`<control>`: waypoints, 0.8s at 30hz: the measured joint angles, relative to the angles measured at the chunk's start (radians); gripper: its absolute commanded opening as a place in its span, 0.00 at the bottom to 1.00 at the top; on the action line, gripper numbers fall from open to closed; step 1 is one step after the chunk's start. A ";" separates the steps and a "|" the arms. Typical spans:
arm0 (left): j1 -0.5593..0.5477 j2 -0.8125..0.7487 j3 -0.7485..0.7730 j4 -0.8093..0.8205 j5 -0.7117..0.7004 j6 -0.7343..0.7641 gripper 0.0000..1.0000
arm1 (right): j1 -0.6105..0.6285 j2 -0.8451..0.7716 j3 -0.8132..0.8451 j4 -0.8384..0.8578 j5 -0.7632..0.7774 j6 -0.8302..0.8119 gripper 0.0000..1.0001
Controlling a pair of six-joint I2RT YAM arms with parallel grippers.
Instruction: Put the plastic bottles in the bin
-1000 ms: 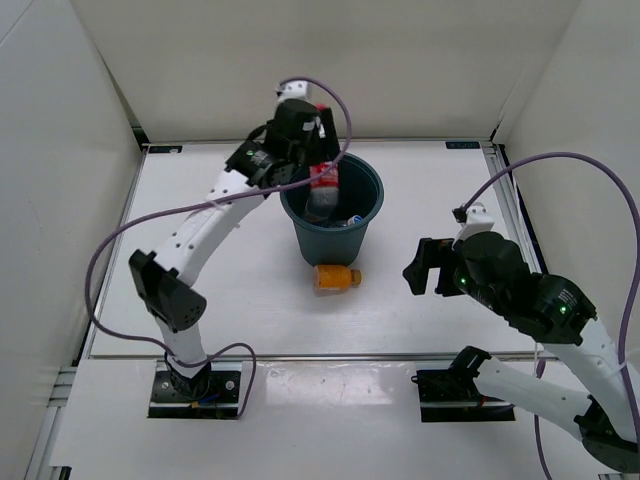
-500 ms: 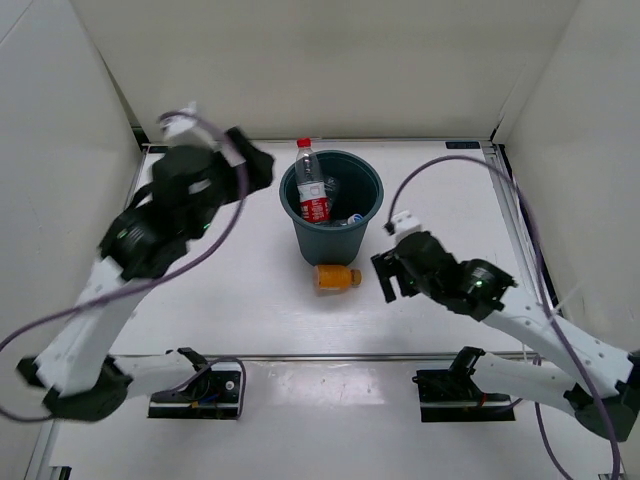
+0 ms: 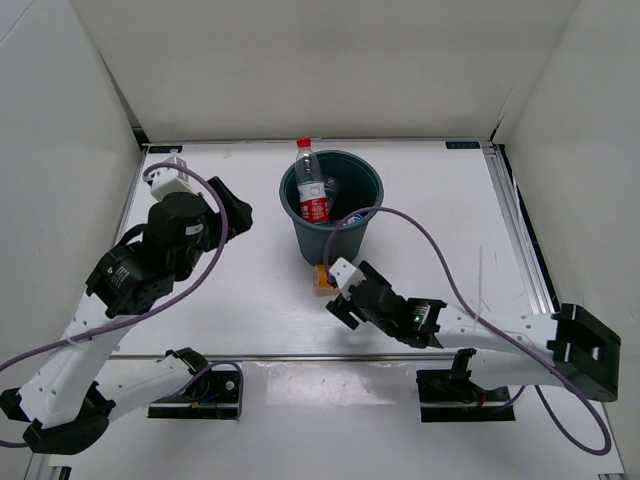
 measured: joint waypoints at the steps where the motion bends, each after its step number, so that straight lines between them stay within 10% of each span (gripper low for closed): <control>1: 0.000 -0.001 -0.005 -0.010 0.002 -0.004 1.00 | -0.002 0.012 -0.006 0.026 0.000 -0.006 0.89; 24: 0.000 -0.134 -0.179 -0.082 0.009 -0.067 1.00 | -0.191 0.297 -0.080 0.610 -0.320 -0.087 0.89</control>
